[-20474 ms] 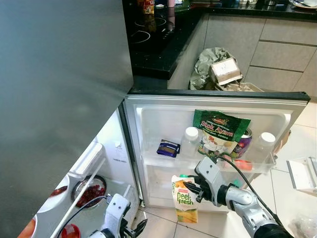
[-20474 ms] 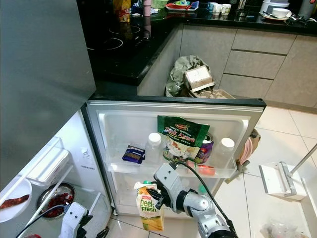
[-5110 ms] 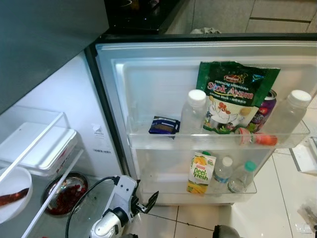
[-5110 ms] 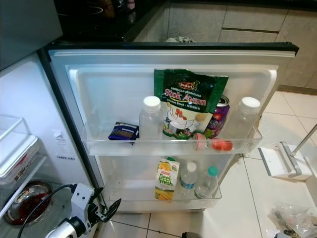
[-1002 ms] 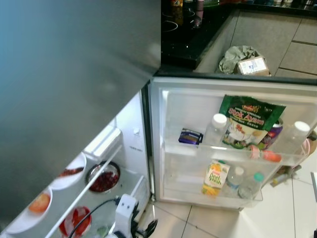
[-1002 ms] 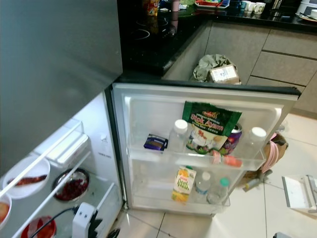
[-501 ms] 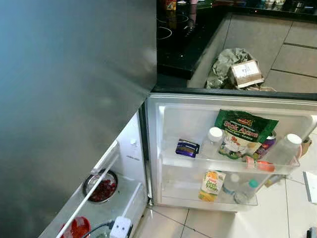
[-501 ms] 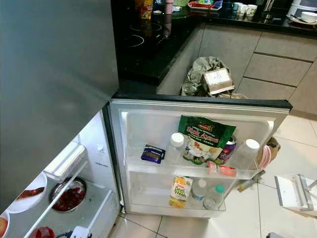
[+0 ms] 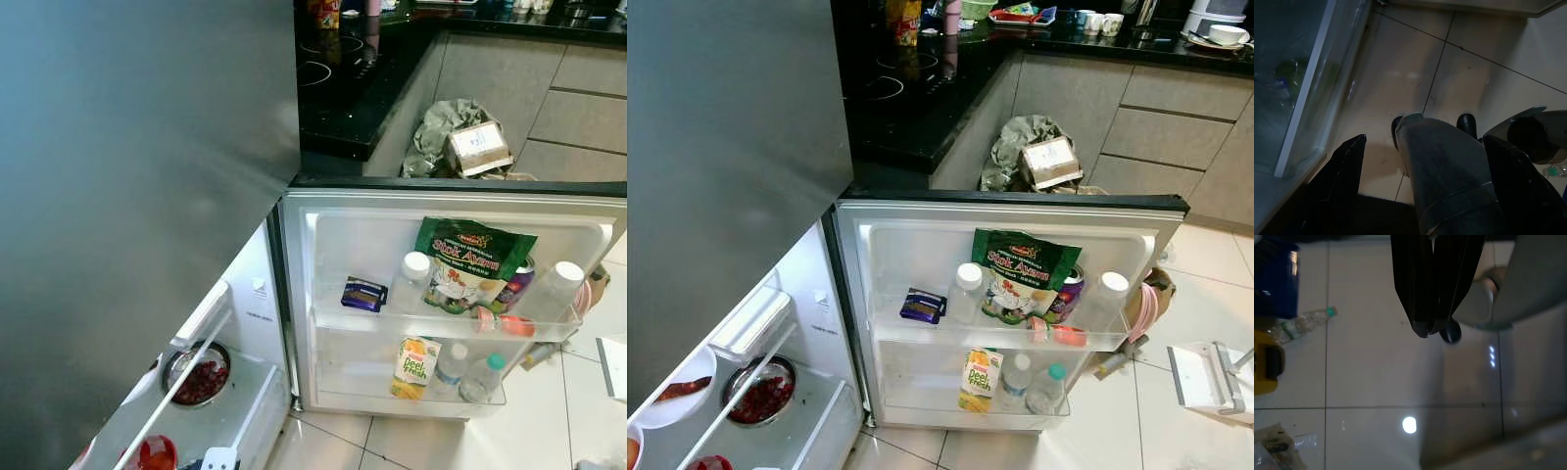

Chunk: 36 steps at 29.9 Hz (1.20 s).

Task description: Restocking fridge

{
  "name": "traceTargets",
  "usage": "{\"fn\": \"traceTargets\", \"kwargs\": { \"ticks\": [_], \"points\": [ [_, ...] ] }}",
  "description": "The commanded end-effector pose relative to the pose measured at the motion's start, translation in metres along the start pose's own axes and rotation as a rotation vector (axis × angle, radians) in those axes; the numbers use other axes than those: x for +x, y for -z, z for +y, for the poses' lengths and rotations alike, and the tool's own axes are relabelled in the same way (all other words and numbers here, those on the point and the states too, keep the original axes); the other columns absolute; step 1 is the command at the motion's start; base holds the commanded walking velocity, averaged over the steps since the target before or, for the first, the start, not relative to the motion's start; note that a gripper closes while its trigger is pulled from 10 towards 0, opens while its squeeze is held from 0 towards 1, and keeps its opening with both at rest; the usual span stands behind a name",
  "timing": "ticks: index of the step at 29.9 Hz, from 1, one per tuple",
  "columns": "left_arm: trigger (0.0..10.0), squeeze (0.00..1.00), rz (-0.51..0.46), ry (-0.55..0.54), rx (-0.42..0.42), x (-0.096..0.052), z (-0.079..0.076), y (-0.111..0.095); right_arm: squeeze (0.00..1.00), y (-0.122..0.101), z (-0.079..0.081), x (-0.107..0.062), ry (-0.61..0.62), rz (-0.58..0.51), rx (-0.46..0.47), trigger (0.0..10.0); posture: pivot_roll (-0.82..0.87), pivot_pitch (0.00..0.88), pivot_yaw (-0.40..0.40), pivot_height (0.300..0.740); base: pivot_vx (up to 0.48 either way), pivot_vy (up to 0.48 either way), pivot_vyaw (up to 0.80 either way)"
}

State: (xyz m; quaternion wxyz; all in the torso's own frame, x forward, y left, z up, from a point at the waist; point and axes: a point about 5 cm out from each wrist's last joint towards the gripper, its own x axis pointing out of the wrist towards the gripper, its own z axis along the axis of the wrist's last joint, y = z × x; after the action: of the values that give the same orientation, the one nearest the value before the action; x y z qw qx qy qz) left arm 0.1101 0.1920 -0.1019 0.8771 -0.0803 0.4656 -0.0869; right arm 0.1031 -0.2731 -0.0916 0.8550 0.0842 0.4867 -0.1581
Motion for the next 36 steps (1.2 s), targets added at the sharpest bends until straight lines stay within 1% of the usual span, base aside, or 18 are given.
{"fn": "traceTargets", "kwargs": {
  "ticks": [1,2,3,4,7,8,9,10,14,17,22,26,36],
  "points": [
    [10.0,0.0,0.02,-0.029,-0.029,0.002,-0.003,0.002,0.0,0.007,0.006,0.0,-0.008,0.034,-0.037,10.0,-0.03,0.0,-0.039,0.74,0.0,0.0,0.0],
    [10.0,0.0,0.02,-0.029,-0.029,0.002,-0.003,0.002,0.0,0.007,0.006,0.0,-0.008,0.034,-0.037,10.0,-0.03,0.0,-0.039,0.74,0.0,0.0,0.0],
    [10.0,0.0,0.012,-0.041,-0.046,0.003,-0.003,0.0,0.0,0.008,0.01,0.001,-0.014,0.04,-0.038,10.0,-0.03,0.0,-0.039,0.74,0.0,0.0,0.0],
    [10.0,0.0,-0.002,-0.071,-0.1,0.005,-0.001,-0.004,0.0,0.008,0.017,0.002,-0.036,0.041,-0.062,10.0,-0.03,0.0,-0.038,0.74,0.0,0.0,0.0],
    [10.0,0.0,-0.004,-0.083,-0.12,0.005,0.0,-0.006,0.0,0.007,0.02,0.003,-0.043,0.038,-0.069,10.0,-0.03,0.0,-0.039,0.74,0.0,0.0,0.0],
    [10.0,0.0,-0.008,-0.087,-0.148,0.006,0.0,-0.008,0.0,0.006,0.023,0.004,-0.052,0.034,-0.08,10.0,-0.03,0.0,-0.035,0.74,0.0,0.0,0.0],
    [10.0,0.0,-0.008,-0.087,-0.148,0.006,0.0,-0.008,0.0,0.006,0.023,0.004,-0.052,0.034,-0.08,10.0,-0.03,0.0,-0.035,0.74,0.0,0.0,0.0],
    [10.0,0.0,-0.014,-0.072,-0.15,0.009,-0.001,-0.014,0.0,0.001,0.031,0.005,-0.075,0.023,-0.105,10.0,-0.02,0.0,-0.029,0.74,0.0,-0.48,0.0],
    [10.0,0.0,-0.018,-0.062,-0.138,0.01,-0.001,-0.019,0.0,-0.002,0.037,0.007,-0.084,0.015,-0.126,10.0,-0.02,0.0,-0.028,0.74,0.0,-0.48,0.0],
    [10.0,0.0,-0.015,-0.065,-0.144,0.01,0.0,-0.019,0.0,-0.002,0.036,0.007,-0.08,0.019,-0.132,10.0,-0.02,0.0,-0.027,0.74,0.0,-0.48,0.0],
    [10.0,0.0,0.028,-0.069,-0.152,0.006,0.001,-0.007,0.0,0.006,0.027,0.004,-0.047,0.039,-0.112,10.0,-0.03,0.0,-0.023,0.74,0.0,-0.48,0.0],
    [10.0,0.0,0.041,-0.066,-0.159,0.006,0.0,-0.003,0.0,0.009,0.024,0.003,-0.037,0.048,-0.108,10.0,-0.03,0.0,-0.023,0.74,0.0,-0.48,0.0],
    [10.0,0.0,0.043,-0.065,-0.157,0.005,0.0,-0.002,0.0,0.005,0.02,0.003,-0.029,0.034,-0.104,10.0,-0.03,0.0,-0.023,0.74,0.0,-0.48,0.0]
  ]
}}
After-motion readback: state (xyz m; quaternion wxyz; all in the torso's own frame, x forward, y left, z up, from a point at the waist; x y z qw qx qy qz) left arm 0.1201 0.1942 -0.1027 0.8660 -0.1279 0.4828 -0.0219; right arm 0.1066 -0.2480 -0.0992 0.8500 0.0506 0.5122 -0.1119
